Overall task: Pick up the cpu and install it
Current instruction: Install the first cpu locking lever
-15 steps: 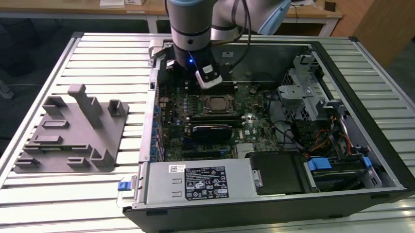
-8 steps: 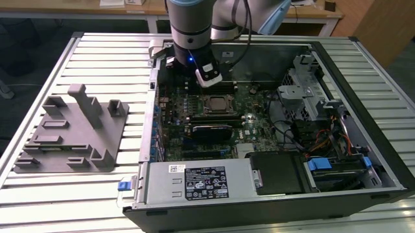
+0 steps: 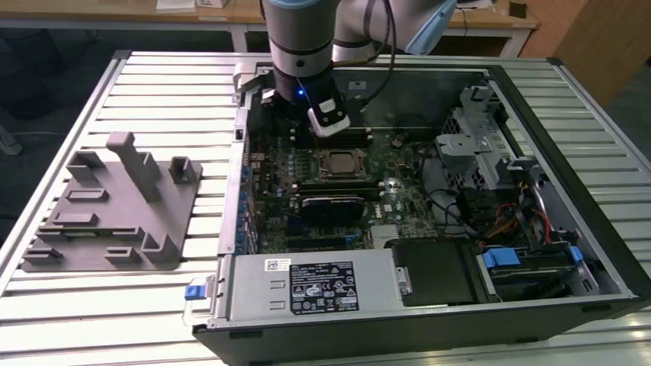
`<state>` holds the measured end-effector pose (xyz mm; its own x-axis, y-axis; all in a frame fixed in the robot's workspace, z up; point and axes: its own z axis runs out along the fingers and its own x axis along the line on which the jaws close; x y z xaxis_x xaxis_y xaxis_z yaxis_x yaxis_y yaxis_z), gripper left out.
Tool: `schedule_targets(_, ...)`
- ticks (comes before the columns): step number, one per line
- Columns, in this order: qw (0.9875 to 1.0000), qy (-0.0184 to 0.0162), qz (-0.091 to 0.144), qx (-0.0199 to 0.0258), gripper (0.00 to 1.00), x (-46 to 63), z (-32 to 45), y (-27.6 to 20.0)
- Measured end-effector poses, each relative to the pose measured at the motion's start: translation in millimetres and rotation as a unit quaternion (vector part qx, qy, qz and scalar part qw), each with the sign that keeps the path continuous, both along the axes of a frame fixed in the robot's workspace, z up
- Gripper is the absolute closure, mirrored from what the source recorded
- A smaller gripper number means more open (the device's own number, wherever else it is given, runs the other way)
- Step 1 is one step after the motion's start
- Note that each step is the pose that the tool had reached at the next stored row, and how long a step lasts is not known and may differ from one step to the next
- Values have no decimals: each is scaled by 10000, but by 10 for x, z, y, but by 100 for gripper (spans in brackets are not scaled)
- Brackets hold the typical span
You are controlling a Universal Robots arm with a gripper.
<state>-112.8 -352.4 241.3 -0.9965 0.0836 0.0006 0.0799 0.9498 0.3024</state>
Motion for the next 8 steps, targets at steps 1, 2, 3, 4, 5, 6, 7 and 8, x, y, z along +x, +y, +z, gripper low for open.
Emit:
schedule_targets(1, 10000, 0, 0, 0, 89, 17, 0, 0)
schedule_targets(2, 10000, 0, 0, 0, 89, 38, 0, 0)
schedule_targets(3, 10000, -1, 0, 0, 89, 57, -1, 0)
schedule_targets(4, 10000, -1, 0, 0, 89, 77, -1, 0)
schedule_targets(5, 10000, 0, -1, 0, 89, 98, -1, 0)
schedule_targets(6, 10000, -1, -1, 0, 89, 119, -1, 0)
schedule_targets(7, 10000, 0, -2, 0, 89, 141, 0, 0)
schedule_targets(8, 10000, 0, -2, 0, 89, 165, -1, 0)
